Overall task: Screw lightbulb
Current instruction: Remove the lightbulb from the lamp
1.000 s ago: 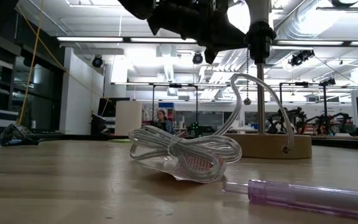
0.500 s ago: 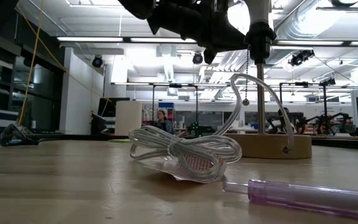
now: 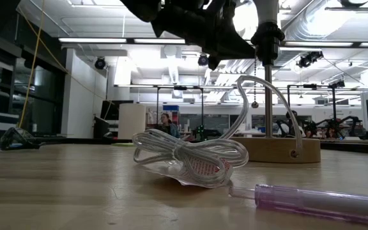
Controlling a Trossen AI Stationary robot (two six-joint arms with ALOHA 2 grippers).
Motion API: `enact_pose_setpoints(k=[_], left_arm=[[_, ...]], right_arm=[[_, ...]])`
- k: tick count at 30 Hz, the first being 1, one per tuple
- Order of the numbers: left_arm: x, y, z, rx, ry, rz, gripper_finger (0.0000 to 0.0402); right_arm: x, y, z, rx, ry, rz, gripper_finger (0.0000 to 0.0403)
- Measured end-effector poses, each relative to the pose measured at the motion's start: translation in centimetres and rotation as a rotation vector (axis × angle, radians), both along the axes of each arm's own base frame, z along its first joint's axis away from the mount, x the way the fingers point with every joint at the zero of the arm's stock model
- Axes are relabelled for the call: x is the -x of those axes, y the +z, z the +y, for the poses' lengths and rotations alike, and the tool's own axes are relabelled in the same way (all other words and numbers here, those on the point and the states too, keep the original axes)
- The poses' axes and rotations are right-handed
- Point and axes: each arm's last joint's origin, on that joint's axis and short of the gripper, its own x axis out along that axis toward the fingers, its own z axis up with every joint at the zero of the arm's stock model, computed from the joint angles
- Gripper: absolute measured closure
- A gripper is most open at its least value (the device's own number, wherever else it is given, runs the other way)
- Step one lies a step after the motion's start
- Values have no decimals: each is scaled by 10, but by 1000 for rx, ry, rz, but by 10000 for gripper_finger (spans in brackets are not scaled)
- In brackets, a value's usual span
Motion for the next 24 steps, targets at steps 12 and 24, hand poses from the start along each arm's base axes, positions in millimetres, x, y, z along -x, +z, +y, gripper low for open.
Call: enact_pose_setpoints(k=[12,24], left_arm=[[28,27,65,-90,158,-21,401],[45,94,26,-237,10,-61,401]], right_arm=[[3,-16,13,-91,-89,157,221],[-47,-45,48,-90,-166,168,400]])
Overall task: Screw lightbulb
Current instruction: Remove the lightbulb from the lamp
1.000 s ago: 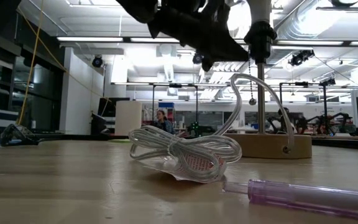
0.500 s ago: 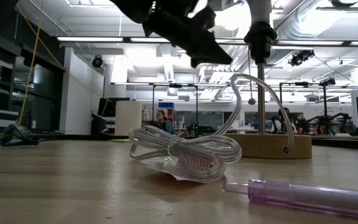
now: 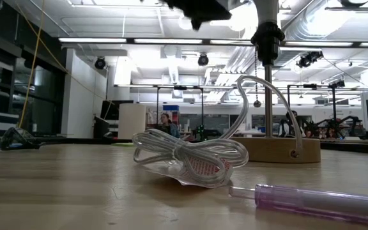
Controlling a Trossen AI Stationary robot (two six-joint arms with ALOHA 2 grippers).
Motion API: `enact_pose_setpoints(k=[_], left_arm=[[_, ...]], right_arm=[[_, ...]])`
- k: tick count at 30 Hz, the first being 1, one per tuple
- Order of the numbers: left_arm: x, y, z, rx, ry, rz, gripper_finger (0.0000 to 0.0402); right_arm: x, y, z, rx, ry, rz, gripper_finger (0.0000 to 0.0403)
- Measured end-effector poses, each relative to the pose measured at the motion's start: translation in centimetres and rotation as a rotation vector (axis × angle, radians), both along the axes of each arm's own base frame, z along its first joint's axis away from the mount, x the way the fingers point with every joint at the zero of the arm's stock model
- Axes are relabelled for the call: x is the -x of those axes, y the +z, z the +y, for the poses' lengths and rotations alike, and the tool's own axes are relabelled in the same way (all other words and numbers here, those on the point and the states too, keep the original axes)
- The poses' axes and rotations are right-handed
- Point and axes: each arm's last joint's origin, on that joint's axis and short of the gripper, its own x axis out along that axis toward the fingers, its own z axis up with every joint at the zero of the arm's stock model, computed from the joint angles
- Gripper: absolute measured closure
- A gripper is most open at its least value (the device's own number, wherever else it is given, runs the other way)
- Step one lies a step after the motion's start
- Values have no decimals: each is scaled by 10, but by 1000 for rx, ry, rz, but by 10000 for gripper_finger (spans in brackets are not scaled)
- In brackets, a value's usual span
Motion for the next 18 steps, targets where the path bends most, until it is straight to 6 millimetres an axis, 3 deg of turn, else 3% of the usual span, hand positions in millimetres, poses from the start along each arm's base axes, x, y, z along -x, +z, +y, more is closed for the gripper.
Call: enact_pose_setpoints(k=[3,6,11,18], left_arm=[[3,17,-9,-61,-9,64,402],[6,29,-4,-44,12,102,401],[6,38,6,40,-11,214,402],[-10,43,-5,-4,-135,269,401]], right_arm=[[-3,0,-6,-35,-22,25,402],[-1,3,-14,-64,-29,40,402],[-3,6,-27,-103,-62,56,402],[-8,9,-45,-205,-69,99,403]])
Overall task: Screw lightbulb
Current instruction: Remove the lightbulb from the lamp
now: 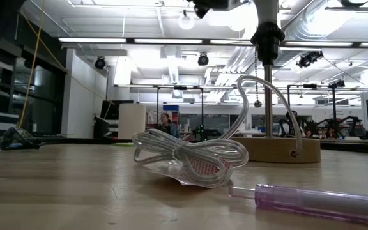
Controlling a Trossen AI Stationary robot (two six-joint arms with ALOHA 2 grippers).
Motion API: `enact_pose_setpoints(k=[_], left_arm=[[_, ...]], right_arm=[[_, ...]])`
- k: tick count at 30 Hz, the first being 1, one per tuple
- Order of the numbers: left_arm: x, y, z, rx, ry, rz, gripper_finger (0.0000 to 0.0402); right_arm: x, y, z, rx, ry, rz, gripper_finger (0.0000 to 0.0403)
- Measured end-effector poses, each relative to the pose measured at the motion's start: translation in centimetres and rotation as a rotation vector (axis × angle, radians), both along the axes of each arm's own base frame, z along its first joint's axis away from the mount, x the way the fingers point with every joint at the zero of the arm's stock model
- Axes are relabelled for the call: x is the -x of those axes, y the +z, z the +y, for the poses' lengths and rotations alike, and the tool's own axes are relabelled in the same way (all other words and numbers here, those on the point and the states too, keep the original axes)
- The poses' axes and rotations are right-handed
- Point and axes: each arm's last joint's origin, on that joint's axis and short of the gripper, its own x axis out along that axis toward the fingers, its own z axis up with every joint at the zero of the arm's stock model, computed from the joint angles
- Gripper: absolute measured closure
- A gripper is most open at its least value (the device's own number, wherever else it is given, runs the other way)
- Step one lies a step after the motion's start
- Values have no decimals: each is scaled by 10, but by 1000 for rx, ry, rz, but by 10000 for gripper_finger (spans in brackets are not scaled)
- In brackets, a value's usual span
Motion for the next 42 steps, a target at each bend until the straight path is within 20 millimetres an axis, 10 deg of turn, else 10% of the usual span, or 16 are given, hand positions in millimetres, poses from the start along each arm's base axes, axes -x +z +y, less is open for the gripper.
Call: enact_pose_setpoints(k=[9,27,42], left_arm=[[-16,-8,-5,-37,-44,75,402],[-28,-14,-23,-100,-86,60,402],[-34,-9,-90,-40,-171,10,402]], right_arm=[[8,34,-26,-64,-25,-27,403],[-7,21,-52,-121,-39,97,403],[-11,20,-92,-33,-100,111,403]])
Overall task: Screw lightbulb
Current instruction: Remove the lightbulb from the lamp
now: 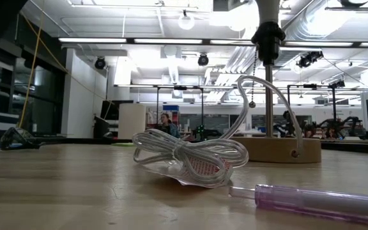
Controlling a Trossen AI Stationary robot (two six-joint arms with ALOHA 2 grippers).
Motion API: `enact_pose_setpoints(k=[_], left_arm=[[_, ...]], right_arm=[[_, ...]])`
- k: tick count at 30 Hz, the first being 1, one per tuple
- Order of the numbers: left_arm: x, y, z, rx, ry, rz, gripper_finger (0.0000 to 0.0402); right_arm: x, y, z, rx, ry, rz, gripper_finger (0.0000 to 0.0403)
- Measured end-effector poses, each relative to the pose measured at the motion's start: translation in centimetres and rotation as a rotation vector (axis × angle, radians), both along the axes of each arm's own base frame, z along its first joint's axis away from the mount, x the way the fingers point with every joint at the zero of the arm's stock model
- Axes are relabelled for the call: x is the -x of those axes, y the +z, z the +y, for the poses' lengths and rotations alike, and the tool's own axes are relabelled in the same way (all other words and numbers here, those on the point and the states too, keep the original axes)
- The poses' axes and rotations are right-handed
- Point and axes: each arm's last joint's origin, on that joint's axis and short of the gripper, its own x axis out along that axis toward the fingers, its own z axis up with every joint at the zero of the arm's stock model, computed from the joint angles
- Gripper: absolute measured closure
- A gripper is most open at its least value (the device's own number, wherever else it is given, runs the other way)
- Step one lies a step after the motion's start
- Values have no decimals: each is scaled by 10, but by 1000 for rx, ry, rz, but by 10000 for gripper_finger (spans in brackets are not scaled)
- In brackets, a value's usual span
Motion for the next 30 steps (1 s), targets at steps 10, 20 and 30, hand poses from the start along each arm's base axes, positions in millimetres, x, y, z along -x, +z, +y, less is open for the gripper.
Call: enact_pose_setpoints(k=[10,20,30], left_arm=[[48,30,29,-129,203,116,401],[20,8,74,-250,216,52,401],[11,13,51,-276,141,-45,401]], right_arm=[[12,3,10,-95,60,24,403],[8,6,43,-176,95,-39,403],[-6,3,40,-163,83,-70,403]])
